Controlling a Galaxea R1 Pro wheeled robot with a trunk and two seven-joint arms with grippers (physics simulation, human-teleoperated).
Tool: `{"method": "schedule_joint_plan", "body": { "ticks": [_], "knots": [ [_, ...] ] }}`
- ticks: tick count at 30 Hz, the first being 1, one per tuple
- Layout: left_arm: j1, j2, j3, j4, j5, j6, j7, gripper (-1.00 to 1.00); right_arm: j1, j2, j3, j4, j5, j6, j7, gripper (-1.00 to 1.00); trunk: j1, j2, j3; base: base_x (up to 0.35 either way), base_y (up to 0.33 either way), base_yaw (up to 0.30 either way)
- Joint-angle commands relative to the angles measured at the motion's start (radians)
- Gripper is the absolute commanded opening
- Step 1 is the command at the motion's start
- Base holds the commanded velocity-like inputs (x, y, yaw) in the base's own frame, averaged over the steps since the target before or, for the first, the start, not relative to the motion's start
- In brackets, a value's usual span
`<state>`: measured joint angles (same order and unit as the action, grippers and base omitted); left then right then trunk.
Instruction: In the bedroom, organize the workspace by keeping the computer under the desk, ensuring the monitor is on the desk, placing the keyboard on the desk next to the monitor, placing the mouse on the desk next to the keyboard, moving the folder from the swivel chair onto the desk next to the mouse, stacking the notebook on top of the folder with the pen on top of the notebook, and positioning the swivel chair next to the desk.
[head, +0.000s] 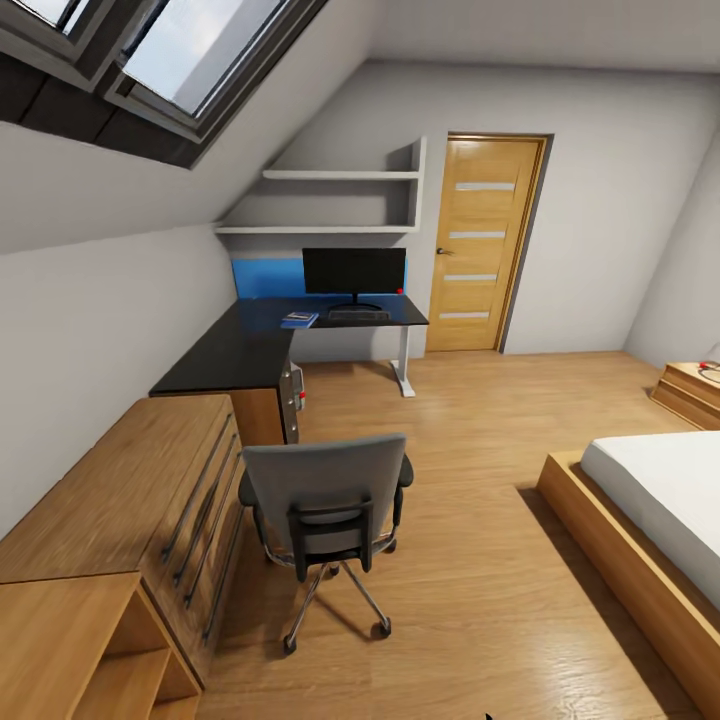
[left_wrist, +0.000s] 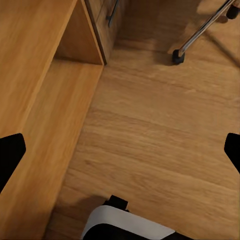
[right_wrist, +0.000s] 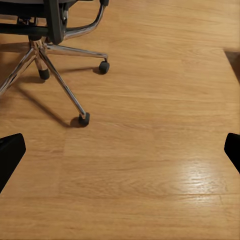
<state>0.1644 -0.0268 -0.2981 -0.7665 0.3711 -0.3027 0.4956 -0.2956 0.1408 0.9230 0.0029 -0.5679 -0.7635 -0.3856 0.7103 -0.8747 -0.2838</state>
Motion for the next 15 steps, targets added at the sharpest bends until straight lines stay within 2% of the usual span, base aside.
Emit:
{"method": "schedule_joint_plan", "body": {
  "ticks": [1,3,4,6,9,15],
  "knots": [
    [0.000,0.000,-0.004,-0.001,0.011,-0.005,0.003,1.00,0.000,0.000,0.008,0.000,-0.003,0.000,-0.008,1.00,0.004,-0.008,-0.004,0.000,0.000,0.000],
    [-0.001,0.000,-0.004,0.000,0.012,-0.003,0.003,1.00,0.000,0.001,0.008,0.000,-0.003,0.000,-0.007,1.00,0.012,-0.022,-0.011,0.000,0.000,0.000],
    [-0.005,-0.004,-0.003,0.081,0.016,0.004,0.004,1.00,0.000,0.001,0.008,0.000,-0.004,0.000,-0.007,1.00,0.016,-0.029,-0.014,0.000,0.000,0.000],
    [-0.021,-0.005,-0.003,0.113,0.017,0.024,0.004,1.00,0.000,0.001,0.008,0.000,-0.004,0.001,-0.007,1.00,0.023,-0.043,-0.020,0.000,0.000,0.000],
    [-0.046,-0.009,-0.002,0.140,0.018,0.061,0.004,1.00,0.000,0.002,0.008,0.000,-0.004,0.001,-0.007,1.00,0.035,-0.064,-0.029,0.000,0.000,0.000],
    [-0.055,-0.011,0.000,0.150,0.018,0.075,0.004,1.00,0.000,0.002,0.008,0.000,-0.004,0.001,-0.007,1.00,0.058,-0.106,-0.048,0.000,0.000,0.000]
  ]
}}
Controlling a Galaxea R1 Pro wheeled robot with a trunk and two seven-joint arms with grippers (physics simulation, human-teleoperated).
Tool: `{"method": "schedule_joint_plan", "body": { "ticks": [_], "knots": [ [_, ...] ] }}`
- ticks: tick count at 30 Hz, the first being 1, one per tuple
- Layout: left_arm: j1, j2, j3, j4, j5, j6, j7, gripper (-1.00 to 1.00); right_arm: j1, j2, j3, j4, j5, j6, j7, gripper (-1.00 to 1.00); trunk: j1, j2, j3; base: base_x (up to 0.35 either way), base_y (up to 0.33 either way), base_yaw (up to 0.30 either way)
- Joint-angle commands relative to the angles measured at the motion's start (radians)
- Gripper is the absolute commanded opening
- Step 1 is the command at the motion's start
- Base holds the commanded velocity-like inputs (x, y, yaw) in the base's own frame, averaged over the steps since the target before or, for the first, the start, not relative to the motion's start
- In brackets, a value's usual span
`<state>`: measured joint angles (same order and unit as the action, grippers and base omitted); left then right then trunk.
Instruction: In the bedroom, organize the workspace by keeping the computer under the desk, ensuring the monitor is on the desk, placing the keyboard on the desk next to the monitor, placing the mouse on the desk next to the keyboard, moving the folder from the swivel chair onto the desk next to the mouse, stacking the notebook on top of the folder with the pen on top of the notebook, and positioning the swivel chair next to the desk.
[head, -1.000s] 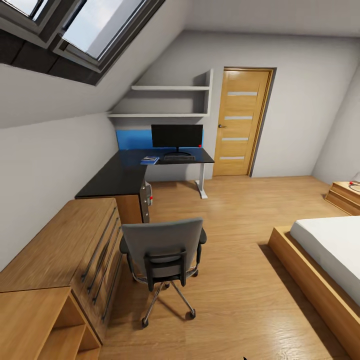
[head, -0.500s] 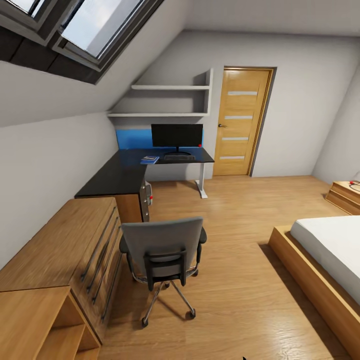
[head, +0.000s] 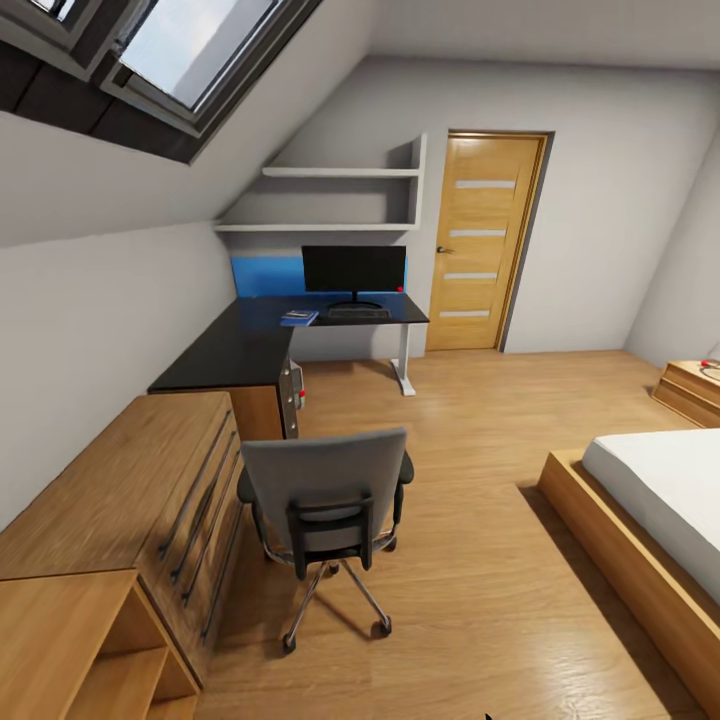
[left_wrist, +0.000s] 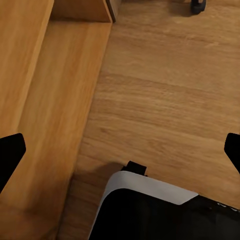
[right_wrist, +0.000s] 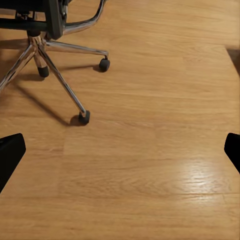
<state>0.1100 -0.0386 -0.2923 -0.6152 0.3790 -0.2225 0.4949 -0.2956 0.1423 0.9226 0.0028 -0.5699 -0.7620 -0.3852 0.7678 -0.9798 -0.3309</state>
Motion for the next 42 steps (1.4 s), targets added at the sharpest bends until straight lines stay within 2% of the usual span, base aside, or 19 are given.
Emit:
{"method": "schedule_joint_plan", "body": {
  "ticks": [1,42],
  "knots": [
    [-0.001,0.001,-0.006,-0.001,0.011,-0.005,0.005,1.00,0.000,0.000,0.009,0.000,-0.002,0.000,-0.007,1.00,0.004,-0.008,-0.004,0.000,0.000,0.000],
    [-0.001,0.000,-0.005,0.000,0.010,-0.006,0.005,1.00,0.000,0.000,0.009,0.002,-0.002,0.000,-0.007,1.00,0.161,-0.295,-0.133,0.000,0.000,0.000]
  ]
}}
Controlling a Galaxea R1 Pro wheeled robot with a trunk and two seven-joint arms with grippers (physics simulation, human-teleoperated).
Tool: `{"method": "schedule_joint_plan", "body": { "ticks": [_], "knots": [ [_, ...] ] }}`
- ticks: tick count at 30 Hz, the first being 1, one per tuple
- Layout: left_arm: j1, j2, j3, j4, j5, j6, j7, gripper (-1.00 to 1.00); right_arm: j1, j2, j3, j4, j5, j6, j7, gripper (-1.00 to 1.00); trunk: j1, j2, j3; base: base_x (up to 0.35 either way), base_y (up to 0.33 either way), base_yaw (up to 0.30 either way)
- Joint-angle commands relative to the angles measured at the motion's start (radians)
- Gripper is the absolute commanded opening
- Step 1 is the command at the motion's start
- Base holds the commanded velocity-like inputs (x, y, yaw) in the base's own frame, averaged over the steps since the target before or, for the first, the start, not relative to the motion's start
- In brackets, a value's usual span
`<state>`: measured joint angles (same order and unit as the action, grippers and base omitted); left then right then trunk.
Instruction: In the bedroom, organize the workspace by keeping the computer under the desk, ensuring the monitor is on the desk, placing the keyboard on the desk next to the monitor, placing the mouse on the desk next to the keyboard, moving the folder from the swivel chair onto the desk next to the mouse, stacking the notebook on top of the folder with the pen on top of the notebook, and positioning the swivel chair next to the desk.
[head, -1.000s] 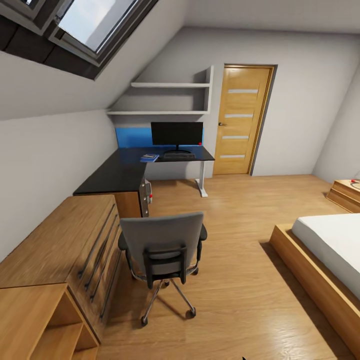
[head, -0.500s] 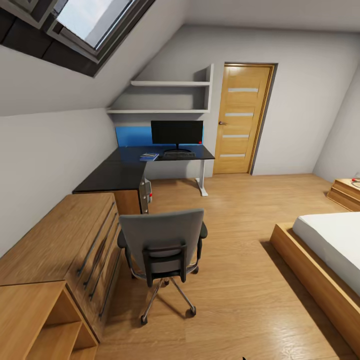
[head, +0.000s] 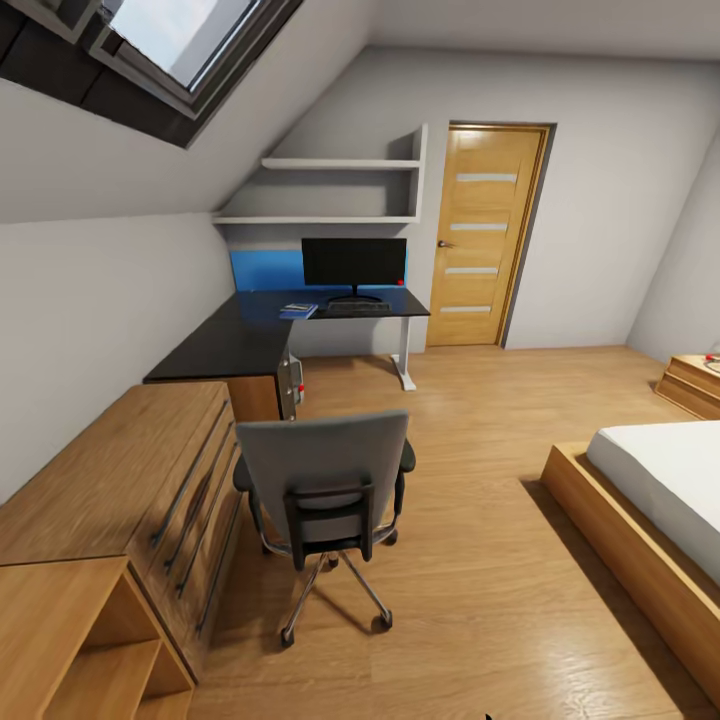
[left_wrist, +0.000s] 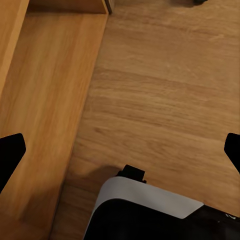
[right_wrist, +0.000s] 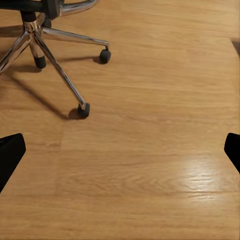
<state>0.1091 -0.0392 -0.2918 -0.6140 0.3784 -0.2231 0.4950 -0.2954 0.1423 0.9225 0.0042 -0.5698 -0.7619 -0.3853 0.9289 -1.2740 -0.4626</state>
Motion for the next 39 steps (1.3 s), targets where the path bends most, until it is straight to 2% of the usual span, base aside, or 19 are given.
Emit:
{"method": "schedule_joint_plan", "body": {
  "ticks": [1,25,39],
  "knots": [
    [0.000,0.001,-0.006,-0.001,0.010,-0.005,0.005,1.00,0.000,0.000,0.009,0.000,-0.002,0.000,-0.007,1.00,0.004,-0.008,-0.004,0.000,0.000,0.000],
    [0.000,0.000,-0.006,-0.001,0.008,-0.007,0.005,1.00,0.000,0.000,0.010,0.000,-0.002,0.000,-0.007,1.00,0.096,-0.176,-0.079,0.000,0.000,0.046],
    [0.000,0.001,-0.006,-0.001,0.008,-0.007,0.005,1.00,0.000,0.002,0.010,0.000,-0.002,0.000,-0.007,1.00,0.150,-0.274,-0.123,0.000,0.000,0.118]
  ]
}}
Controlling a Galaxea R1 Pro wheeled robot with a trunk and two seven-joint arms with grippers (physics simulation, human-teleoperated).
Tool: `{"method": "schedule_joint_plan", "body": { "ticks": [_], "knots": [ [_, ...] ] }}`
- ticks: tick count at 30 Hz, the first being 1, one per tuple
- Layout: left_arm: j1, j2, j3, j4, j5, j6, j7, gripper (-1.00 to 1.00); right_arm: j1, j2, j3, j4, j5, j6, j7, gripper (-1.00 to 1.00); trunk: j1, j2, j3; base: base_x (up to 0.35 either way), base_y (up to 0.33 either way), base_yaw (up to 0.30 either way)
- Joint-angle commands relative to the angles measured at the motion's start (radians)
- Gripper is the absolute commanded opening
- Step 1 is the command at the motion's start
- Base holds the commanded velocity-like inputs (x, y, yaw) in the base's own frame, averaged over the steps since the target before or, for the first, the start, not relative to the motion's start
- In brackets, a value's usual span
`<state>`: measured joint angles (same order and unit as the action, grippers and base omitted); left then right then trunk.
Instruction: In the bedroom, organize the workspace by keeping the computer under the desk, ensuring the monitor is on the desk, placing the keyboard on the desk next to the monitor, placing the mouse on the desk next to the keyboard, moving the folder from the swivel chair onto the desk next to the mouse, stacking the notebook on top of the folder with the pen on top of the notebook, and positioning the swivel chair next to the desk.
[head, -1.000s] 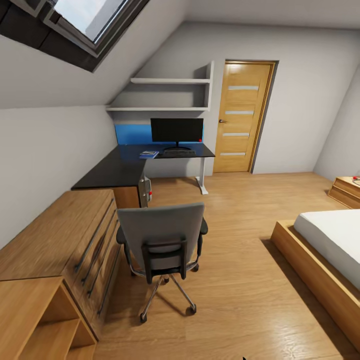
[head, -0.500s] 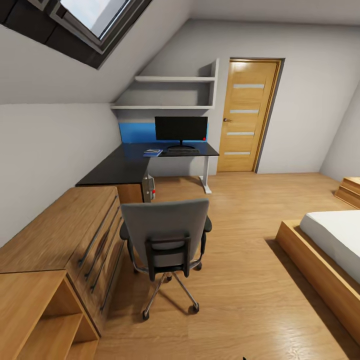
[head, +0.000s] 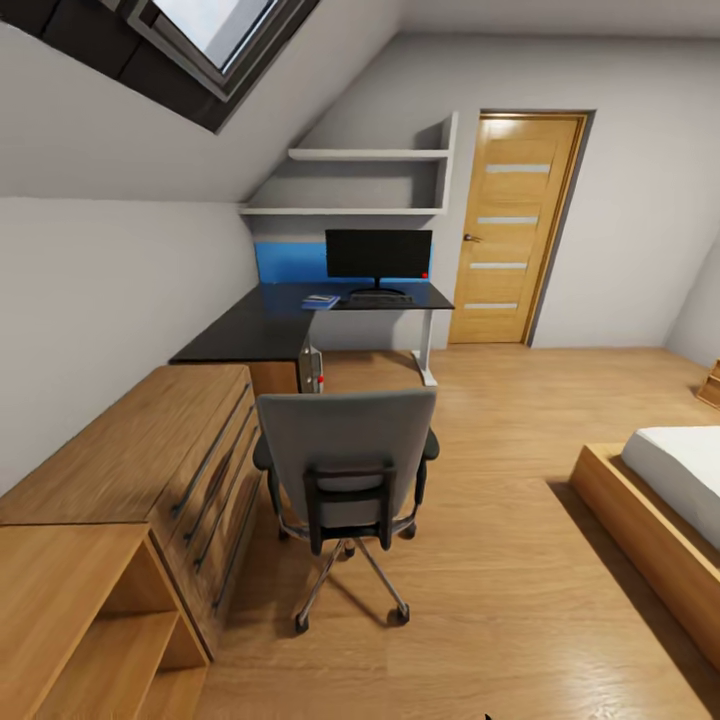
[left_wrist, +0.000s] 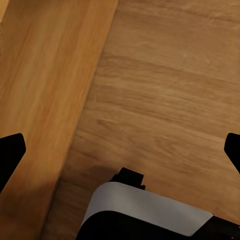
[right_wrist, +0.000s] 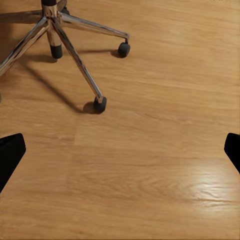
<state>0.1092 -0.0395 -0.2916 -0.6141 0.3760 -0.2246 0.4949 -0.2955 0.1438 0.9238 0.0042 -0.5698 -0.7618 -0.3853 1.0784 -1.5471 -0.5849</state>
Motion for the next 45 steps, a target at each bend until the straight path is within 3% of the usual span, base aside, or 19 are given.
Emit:
{"method": "schedule_joint_plan", "body": {
  "ticks": [1,45],
  "knots": [
    [0.000,0.001,-0.006,-0.001,0.011,-0.005,0.005,1.00,0.000,0.000,0.009,0.000,-0.002,-0.001,-0.007,1.00,0.004,-0.008,-0.004,0.000,0.000,0.153],
    [0.000,0.000,-0.006,0.001,0.011,-0.005,0.005,1.00,0.000,0.000,0.009,0.000,-0.002,-0.001,-0.007,1.00,0.173,-0.316,-0.142,0.000,0.000,0.050]
  ]
}}
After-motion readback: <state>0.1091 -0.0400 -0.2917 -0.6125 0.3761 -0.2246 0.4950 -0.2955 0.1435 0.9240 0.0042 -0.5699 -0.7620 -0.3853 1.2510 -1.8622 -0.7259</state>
